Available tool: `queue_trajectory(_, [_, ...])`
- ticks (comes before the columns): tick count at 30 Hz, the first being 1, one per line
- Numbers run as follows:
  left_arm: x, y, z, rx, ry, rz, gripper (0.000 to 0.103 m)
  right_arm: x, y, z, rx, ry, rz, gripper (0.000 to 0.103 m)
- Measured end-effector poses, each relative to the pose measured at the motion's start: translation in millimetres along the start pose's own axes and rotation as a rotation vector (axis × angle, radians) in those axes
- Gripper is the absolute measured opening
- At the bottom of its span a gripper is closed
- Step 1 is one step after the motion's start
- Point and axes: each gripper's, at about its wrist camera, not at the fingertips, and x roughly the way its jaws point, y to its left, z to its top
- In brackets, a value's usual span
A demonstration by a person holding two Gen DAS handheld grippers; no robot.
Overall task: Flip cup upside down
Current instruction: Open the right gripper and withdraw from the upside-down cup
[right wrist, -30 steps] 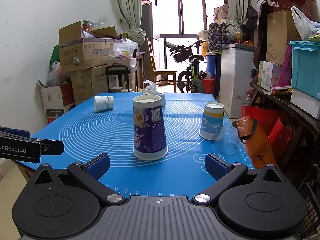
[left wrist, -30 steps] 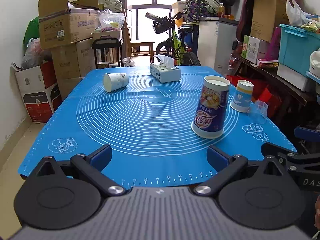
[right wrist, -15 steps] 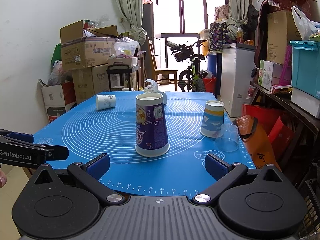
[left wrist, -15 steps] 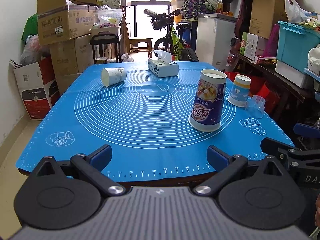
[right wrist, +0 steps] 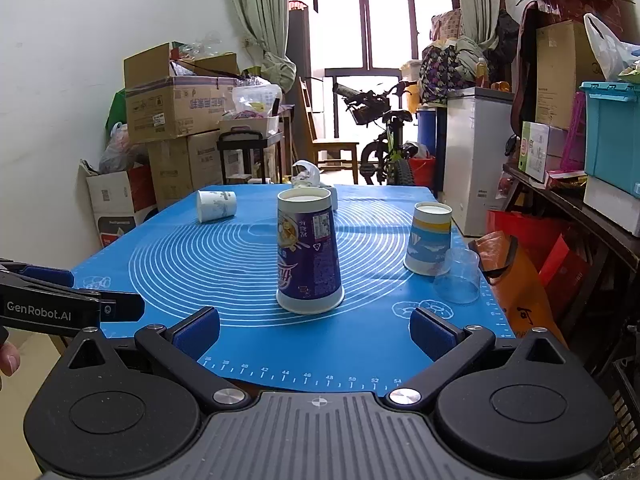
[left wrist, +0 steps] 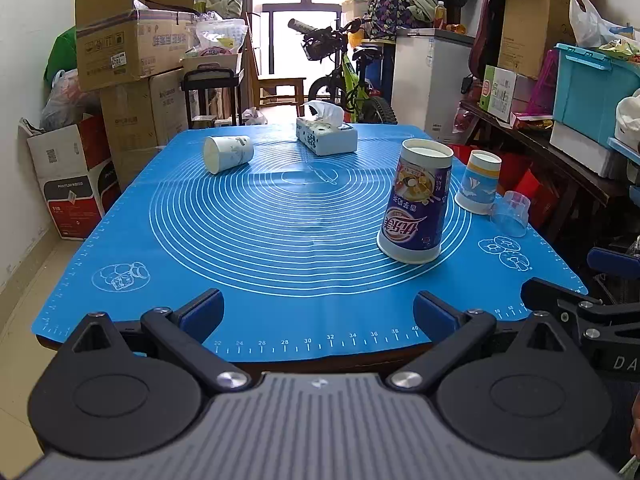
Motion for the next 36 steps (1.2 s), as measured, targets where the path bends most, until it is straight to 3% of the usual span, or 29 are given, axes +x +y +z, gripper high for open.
queue_trajectory(36, [-2.0, 0.8, 1.5, -0.002, 0.001, 0.0, 0.1, -0.9, 1.6, -0.7, 0.0, 0.011, 0.01, 0.101])
